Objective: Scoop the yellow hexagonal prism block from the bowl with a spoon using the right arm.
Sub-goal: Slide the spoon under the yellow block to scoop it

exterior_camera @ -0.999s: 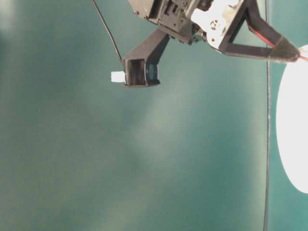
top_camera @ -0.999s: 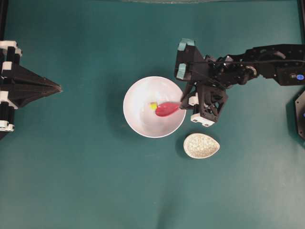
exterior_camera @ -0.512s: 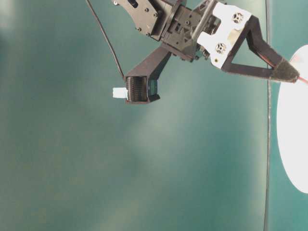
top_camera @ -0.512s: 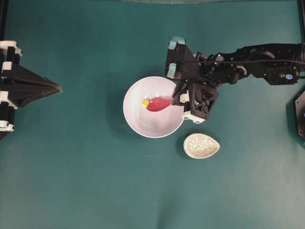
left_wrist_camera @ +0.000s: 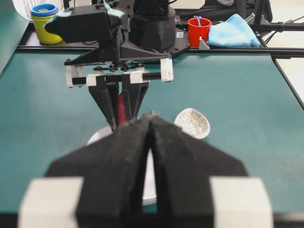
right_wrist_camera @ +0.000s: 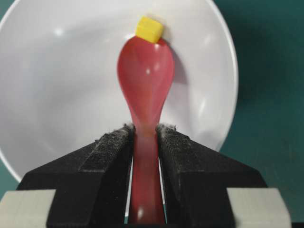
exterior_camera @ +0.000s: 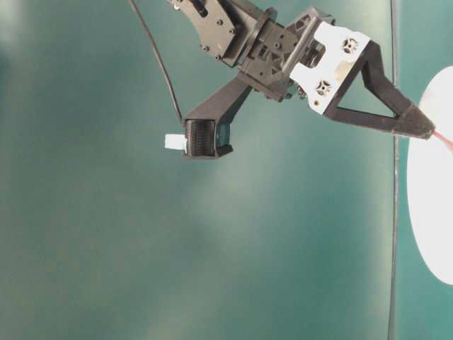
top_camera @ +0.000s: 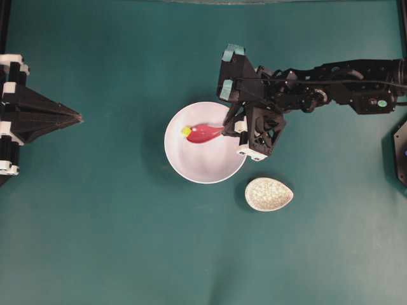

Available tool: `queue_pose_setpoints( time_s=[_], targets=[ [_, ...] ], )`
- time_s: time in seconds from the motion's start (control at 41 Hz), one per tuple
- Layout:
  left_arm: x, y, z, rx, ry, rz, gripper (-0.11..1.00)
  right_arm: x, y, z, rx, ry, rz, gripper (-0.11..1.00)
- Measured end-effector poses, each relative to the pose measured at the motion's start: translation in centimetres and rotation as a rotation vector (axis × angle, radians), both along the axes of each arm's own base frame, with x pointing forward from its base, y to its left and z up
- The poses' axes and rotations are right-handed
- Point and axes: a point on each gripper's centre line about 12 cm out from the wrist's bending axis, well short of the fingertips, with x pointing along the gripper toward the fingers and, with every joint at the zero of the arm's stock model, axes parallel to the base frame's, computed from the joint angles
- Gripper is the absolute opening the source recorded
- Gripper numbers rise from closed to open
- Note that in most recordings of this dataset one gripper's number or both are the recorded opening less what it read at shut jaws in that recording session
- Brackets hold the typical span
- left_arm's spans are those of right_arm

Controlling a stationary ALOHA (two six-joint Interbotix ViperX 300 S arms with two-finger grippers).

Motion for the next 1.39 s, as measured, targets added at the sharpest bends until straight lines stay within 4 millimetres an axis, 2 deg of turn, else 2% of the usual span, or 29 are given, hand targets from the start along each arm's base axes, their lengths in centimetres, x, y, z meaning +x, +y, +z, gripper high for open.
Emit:
queue_pose_setpoints(
  time_s=[0.536,1.389],
  targets=[
    [0.0,0.0,0.0,0.0,0.002,0.0,0.0,-0.5,0.2,-1.0,-0.049,-0.057,-0.031,0.24],
    [0.0,0.0,0.0,0.0,0.0,-0.002,0.0,-0.3,0.4,-0.8,-0.071,-0.103,-0.046,0.24]
  ],
)
